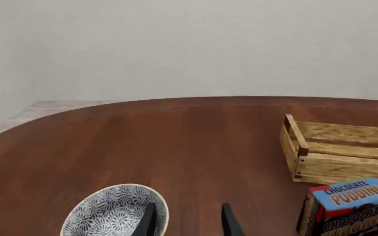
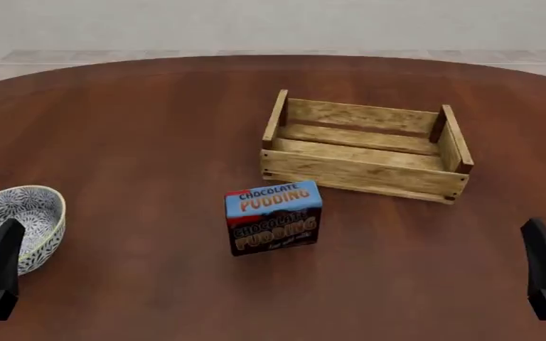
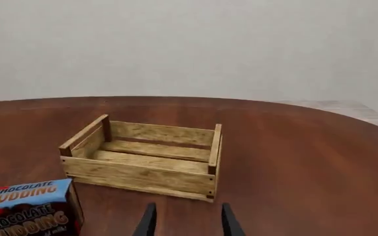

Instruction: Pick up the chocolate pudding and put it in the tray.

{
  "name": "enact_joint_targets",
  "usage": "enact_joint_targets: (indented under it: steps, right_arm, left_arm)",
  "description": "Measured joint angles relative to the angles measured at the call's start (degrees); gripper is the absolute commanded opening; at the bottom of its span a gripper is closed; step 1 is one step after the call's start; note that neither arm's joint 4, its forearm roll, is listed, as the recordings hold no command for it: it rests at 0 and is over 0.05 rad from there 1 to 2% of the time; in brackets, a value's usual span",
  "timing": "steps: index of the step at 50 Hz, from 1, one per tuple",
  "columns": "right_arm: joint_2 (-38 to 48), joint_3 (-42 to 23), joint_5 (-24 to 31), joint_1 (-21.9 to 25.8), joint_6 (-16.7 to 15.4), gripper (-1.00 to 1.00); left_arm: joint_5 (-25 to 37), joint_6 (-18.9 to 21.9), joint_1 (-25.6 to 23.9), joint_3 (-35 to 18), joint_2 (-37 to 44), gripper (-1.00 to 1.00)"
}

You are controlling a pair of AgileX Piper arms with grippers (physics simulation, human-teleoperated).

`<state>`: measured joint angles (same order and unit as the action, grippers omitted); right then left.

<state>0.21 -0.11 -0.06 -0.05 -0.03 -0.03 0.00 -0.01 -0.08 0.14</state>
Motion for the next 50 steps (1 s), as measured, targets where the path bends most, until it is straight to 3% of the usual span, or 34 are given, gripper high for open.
enact_joint_targets:
  steps: [22, 29, 38, 50]
  right_arm:
    - [0.95, -0.85, -0.32, 0.49, -1.69, 1.00]
    - [2.86, -1.94, -0.78, -0.32, 0.39, 1.00]
    - [7.57, -6.08, -1.39, -1.55, 0.99, 1.00]
    - [18.58, -17.04, 0.70, -1.49, 0.07, 1.00]
  left_arm:
    - [-0.07, 0.00, -0.01, -0.15, 0.27, 1.00]
    - [-0.07, 0.00, -0.01, -0.16, 0.28, 1.00]
    - [-0.07, 0.00, -0.01, -0.16, 0.29, 1.00]
    - [-0.07, 0.00, -0.01, -0.16, 0.30, 1.00]
